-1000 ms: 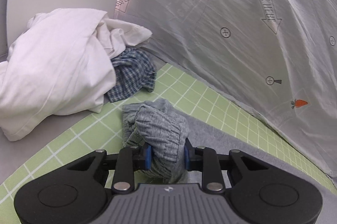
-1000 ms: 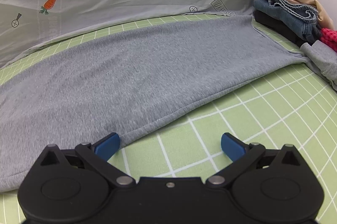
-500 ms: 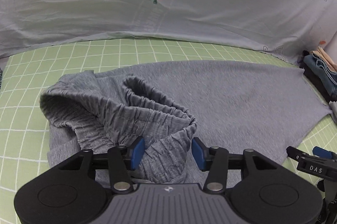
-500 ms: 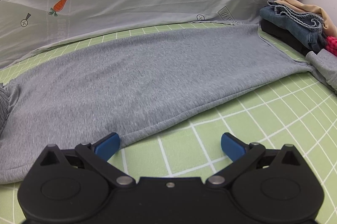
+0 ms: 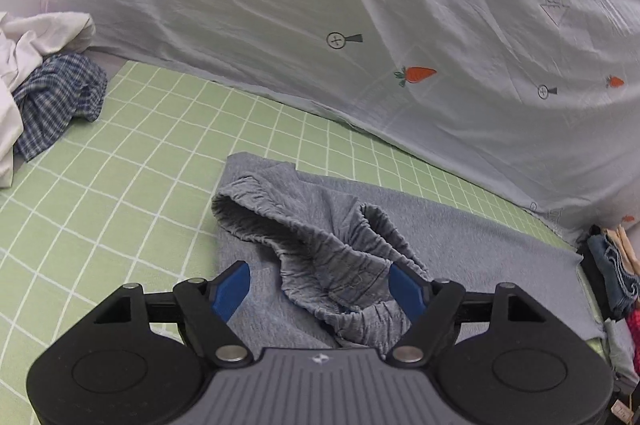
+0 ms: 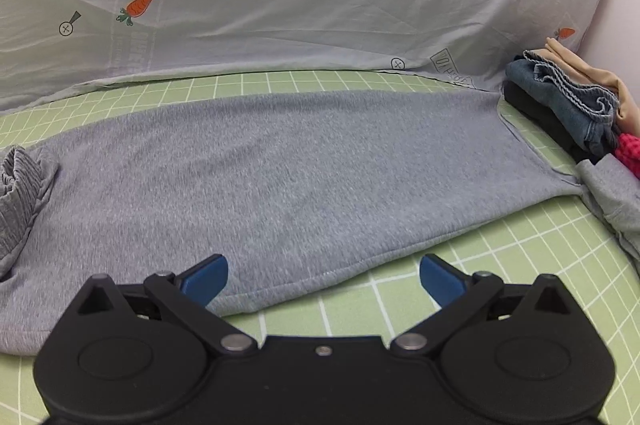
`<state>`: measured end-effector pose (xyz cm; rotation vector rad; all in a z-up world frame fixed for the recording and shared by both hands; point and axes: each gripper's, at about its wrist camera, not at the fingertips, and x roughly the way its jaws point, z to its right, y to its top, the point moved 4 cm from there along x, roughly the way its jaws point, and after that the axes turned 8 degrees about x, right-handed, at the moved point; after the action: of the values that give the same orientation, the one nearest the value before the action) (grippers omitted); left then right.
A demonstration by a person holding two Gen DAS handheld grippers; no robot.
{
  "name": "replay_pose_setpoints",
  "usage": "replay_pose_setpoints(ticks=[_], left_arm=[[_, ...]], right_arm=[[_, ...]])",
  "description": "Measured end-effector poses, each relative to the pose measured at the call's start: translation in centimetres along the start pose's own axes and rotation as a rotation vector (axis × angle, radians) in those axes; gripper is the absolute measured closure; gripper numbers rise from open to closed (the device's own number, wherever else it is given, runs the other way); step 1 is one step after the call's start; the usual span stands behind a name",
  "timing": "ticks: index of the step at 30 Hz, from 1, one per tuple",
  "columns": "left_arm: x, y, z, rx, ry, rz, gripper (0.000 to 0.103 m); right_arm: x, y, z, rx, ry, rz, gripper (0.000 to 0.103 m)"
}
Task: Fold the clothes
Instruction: 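Grasp the grey sweatpants waistband with the left gripper and fold it over the legs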
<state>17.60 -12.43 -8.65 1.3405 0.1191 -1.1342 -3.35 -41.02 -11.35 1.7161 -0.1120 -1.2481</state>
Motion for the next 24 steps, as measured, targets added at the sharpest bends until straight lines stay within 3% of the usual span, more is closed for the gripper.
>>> replay_pose_setpoints(ticks=[3,5,7,12,20,24], left_arm=[[1.0,0.1,-0.6,-0.027,-0.027,-0.023,0.044],[1.9,0.2,-0.3,-0.021,-0.043,-0.053,0.062],[3.0,0.0,0.2,0.004,-0.034,-0.085,0.07],[5.1,-0.2,0.7,0.023,0.045,-0.144,0.068],[3.8,0.4,1.5,0.112,0.125,-0.141,0.058],[3.4,0.1,1.4,0.114,0.131,-0.138,0.058]], right_arm=[[0.6,-0.4,-0.5,-0.02,0.0,-0.031,0.0],[1.0,-0.8,-0.8,-0.033,0.0,-0.054,0.0],[1.3,-1.1,-1.0,-0.044,-0.002,-0.071,0.0],[1.7,-1.3,-0.2,-0.027,-0.029,-0.084,0.0],[2.4,-1.5,0.5,0.01,-0.023,-0.088,0.0],[2.7,-1.6,0.9,0.043,0.002,-0.08,0.0]])
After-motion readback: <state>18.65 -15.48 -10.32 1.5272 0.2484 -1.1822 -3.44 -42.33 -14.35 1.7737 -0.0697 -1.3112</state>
